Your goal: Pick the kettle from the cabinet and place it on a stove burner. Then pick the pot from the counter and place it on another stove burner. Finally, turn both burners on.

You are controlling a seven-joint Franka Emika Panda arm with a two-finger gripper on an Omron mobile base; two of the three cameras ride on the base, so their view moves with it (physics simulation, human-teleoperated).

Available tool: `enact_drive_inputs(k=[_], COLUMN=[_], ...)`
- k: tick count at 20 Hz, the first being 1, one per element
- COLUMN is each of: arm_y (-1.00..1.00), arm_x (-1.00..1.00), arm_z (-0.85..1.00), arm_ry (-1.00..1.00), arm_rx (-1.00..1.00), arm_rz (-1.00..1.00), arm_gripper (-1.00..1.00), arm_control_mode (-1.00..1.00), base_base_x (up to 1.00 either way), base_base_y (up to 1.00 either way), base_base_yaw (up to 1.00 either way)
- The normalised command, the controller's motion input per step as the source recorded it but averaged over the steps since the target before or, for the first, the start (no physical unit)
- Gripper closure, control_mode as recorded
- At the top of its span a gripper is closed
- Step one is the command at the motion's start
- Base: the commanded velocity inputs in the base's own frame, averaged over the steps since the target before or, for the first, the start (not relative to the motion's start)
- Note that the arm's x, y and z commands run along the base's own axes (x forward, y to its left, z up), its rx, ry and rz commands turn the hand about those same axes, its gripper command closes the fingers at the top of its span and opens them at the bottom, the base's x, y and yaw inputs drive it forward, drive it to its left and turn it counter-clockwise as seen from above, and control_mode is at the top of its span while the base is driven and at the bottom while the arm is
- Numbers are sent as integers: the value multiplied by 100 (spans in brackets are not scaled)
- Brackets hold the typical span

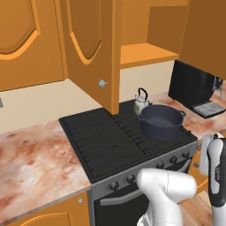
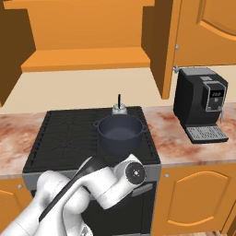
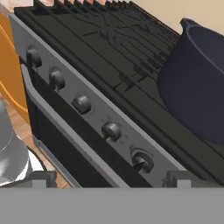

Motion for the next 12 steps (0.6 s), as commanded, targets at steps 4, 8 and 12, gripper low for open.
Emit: enact_drive_inputs(k=[4, 8, 12], arm_y=[0, 0, 3], arm_x=[0, 0, 0], arm_z=[-24, -21, -16], arm_ry=[-10, -10, -11], arm_rx=[9, 6, 3], arm_rz=[-9, -10, -12], arm_gripper=[-100, -100, -100], arm_control_mode=[-100, -100, -100], base_base_x=[0, 0, 0], base_base_y=[0, 0, 0], base_base_yaw=[0, 0, 0])
